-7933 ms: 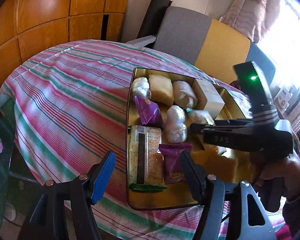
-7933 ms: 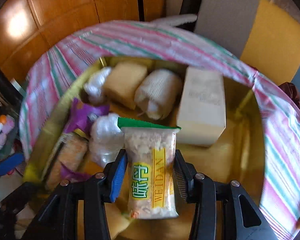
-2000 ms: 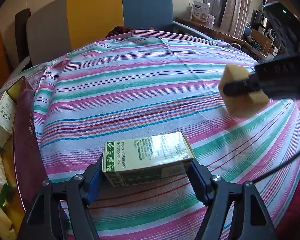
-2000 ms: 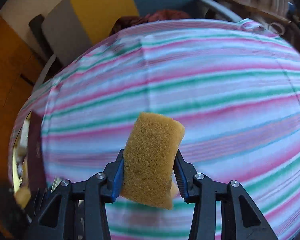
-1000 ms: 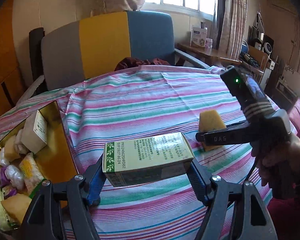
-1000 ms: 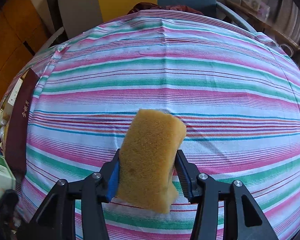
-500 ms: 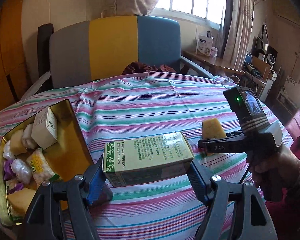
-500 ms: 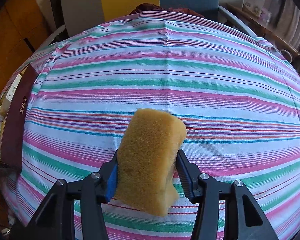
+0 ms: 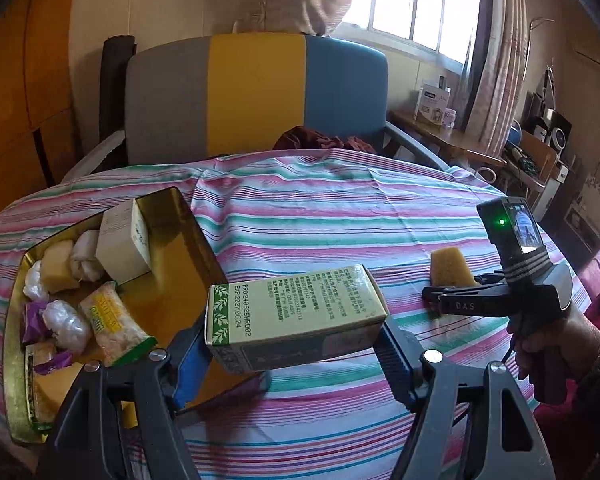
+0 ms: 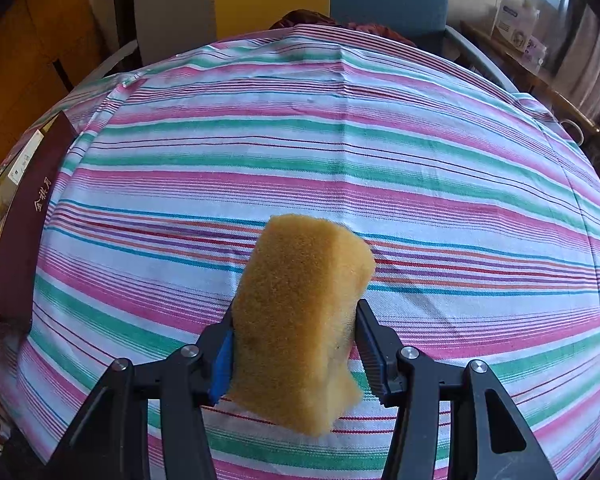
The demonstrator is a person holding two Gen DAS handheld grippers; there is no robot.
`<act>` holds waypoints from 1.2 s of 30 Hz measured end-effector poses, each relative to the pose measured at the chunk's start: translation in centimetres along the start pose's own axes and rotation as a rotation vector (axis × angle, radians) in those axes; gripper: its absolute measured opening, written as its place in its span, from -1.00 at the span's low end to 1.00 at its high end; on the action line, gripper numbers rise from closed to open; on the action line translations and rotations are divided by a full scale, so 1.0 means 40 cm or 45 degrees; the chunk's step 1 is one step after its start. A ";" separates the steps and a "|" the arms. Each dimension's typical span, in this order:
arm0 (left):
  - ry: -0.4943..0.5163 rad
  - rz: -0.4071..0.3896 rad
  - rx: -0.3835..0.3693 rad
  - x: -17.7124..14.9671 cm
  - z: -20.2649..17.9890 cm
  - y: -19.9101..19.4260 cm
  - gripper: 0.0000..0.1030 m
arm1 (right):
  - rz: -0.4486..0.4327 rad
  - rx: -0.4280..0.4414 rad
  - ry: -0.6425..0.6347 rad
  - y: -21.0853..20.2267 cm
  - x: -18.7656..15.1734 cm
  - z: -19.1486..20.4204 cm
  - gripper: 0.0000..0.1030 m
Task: Organize objects
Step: 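Carry the green-and-white box into the gold tray and open the left gripper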
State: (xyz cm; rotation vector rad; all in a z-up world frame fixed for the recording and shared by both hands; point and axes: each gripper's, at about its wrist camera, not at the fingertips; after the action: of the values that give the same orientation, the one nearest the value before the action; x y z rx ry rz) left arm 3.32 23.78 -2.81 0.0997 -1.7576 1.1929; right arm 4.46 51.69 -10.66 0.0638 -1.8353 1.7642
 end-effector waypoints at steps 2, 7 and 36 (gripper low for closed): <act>-0.016 -0.003 0.008 -0.001 0.019 -0.006 0.45 | -0.002 -0.004 -0.006 0.001 -0.001 0.003 0.05; -0.112 -0.008 0.043 -0.010 0.119 -0.032 0.45 | -0.009 -0.013 -0.021 0.003 -0.003 0.007 0.05; -0.685 0.208 -0.081 -0.002 0.434 0.087 0.45 | -0.013 -0.068 -0.092 -0.001 -0.003 0.028 0.06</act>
State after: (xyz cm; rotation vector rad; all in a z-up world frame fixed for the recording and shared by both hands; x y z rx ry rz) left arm -9.99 12.57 -6.00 0.2631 -2.3070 1.3059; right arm 4.15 50.61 -10.62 0.1173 -1.9293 1.7256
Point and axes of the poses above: each gripper's, at about its wrist camera, not at the fingertips, and y roughly the way its jaws point, z to its left, x to its top, and after that the axes turned 3 degrees about y, right-handed
